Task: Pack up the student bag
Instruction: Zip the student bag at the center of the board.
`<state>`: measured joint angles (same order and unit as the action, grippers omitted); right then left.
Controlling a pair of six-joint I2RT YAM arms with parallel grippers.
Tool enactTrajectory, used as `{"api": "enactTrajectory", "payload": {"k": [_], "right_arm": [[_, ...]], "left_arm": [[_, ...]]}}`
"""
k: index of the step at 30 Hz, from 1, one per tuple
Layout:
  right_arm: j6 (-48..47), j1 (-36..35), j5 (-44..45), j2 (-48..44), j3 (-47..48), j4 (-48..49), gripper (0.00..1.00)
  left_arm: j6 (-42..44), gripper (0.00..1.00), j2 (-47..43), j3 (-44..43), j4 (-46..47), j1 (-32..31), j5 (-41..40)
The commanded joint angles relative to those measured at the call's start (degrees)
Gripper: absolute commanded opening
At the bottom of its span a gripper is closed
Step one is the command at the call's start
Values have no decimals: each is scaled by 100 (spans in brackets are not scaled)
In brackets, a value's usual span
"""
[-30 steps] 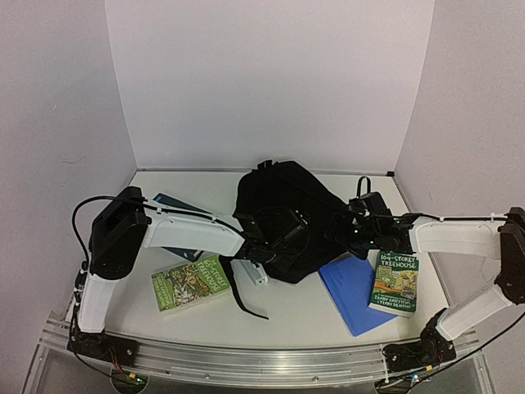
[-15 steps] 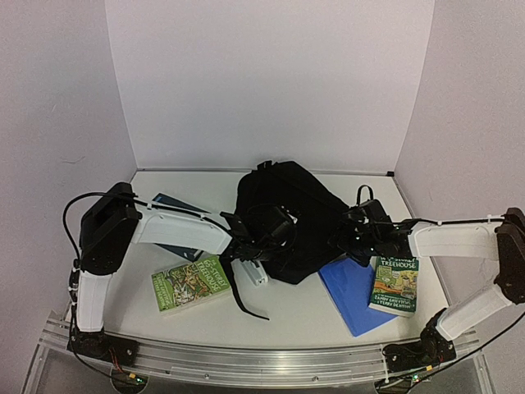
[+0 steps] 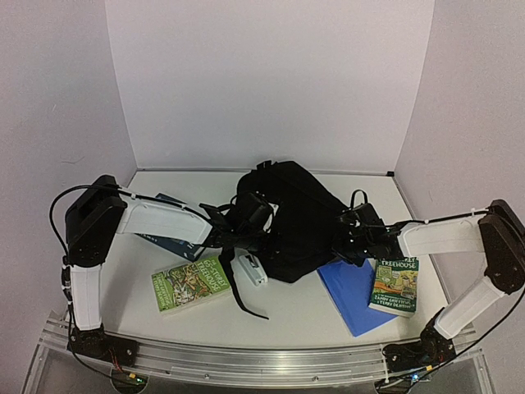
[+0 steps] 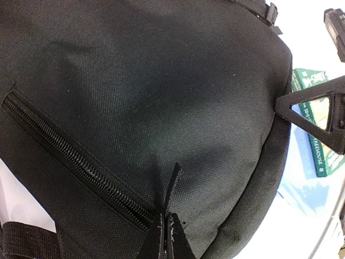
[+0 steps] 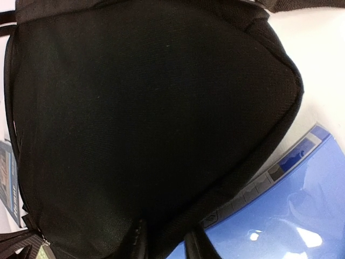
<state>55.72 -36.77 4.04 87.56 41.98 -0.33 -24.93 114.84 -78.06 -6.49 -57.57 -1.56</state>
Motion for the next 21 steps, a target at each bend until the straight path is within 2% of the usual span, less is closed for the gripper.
{"api": "enactTrajectory", "payload": {"k": [1, 3, 7, 21], "right_arm": [[48, 10, 164, 89, -38, 208, 12], [78, 11, 199, 82, -72, 202, 6], [121, 11, 282, 20, -173, 196, 0], [194, 9, 380, -142, -340, 112, 0]], "left_arm": [[-274, 0, -508, 183, 507, 173, 327], [-321, 0, -531, 208, 580, 225, 337], [-429, 0, -588, 294, 765, 371, 346], [-740, 0, -643, 545, 1411, 877, 666]]}}
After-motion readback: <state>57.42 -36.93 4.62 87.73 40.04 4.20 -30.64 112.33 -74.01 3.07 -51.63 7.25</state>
